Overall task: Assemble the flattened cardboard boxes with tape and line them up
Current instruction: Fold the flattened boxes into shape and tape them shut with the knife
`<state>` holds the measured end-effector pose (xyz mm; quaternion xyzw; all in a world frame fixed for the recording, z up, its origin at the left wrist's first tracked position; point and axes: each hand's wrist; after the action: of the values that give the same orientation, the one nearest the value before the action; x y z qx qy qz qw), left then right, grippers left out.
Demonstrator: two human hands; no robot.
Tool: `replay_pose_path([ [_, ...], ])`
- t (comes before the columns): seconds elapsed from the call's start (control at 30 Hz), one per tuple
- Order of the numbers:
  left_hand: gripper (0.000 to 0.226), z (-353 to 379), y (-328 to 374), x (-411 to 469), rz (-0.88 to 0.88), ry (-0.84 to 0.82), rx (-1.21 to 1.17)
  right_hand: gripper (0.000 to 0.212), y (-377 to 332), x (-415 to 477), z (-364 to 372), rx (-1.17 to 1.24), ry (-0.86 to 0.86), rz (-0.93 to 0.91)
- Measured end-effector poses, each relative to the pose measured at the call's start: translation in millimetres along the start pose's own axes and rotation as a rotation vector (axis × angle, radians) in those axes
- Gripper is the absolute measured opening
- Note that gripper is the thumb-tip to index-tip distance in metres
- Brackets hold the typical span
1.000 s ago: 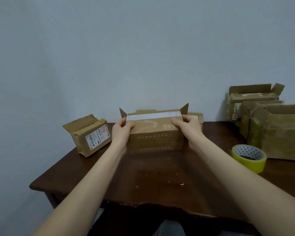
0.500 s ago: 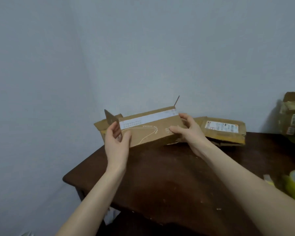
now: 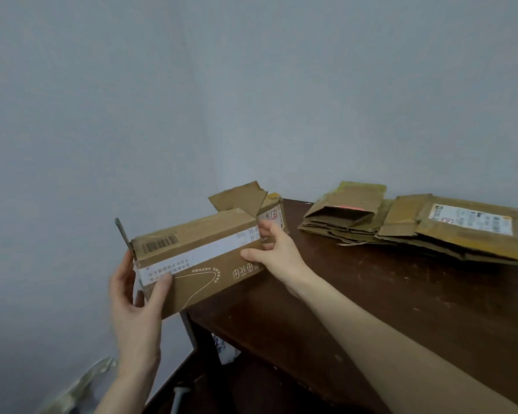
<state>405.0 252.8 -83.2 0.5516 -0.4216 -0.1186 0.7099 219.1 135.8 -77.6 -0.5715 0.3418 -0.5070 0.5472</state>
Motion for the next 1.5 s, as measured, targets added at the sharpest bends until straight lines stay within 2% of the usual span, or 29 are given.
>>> replay_pose_path([
  [0.13, 0.063, -11, -16, 12, -0.023, -0.041, 0.019, 0.044, 2, 9, 9, -0.008, -0.025, -0.003],
  [0.3, 0.069, -23, -40, 23, -0.054, 0.030, 0.050, 0.054, 0, 43, 33, -0.183, -0.107, -0.005],
  [0.43, 0.068, -17, -57, 42, -0.109, -0.014, 0.112, 0.052, 10, 72, 43, -0.338, -0.052, 0.028],
  [0.57, 0.081, -6, -64, 54, -0.157, -0.023, 0.142, 0.047, 22, 89, 49, -0.437, -0.013, 0.072],
  [0.73, 0.085, 27, -73, 63, -0.183, -0.181, 0.092, 0.050, 27, 109, 35, -0.591, 0.103, 0.105],
  [0.9, 0.079, 69, -83, 82, -0.206, -0.262, 0.161, 0.048, 27, 134, 7, -0.483, 0.238, 0.170],
  [1.1, 0.078, 123, -88, 86, -0.200, -0.348, 0.284, 0.057, 29, 149, -15, -0.368, 0.123, 0.264],
  [1.2, 0.077, 144, -92, 89, -0.213, -0.392, 0.321, 0.050, 40, 144, -17, -0.391, 0.088, 0.298],
  [1.37, 0.073, 156, -90, 91, -0.242, -0.391, 0.407, 0.047, 45, 130, -33, -0.463, 0.147, 0.311],
  [1.5, 0.060, 149, -86, 88, -0.295, -0.377, 0.466, 0.044, 37, 117, -45, -0.472, 0.184, 0.306],
])
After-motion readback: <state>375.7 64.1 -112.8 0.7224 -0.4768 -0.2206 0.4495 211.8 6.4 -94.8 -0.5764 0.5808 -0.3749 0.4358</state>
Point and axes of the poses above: each hand's wrist, its own x-axis towards the middle knuckle, its own z-axis out of the palm, y = z × x, and after that the axes turned 7 degrees about x, right-handed
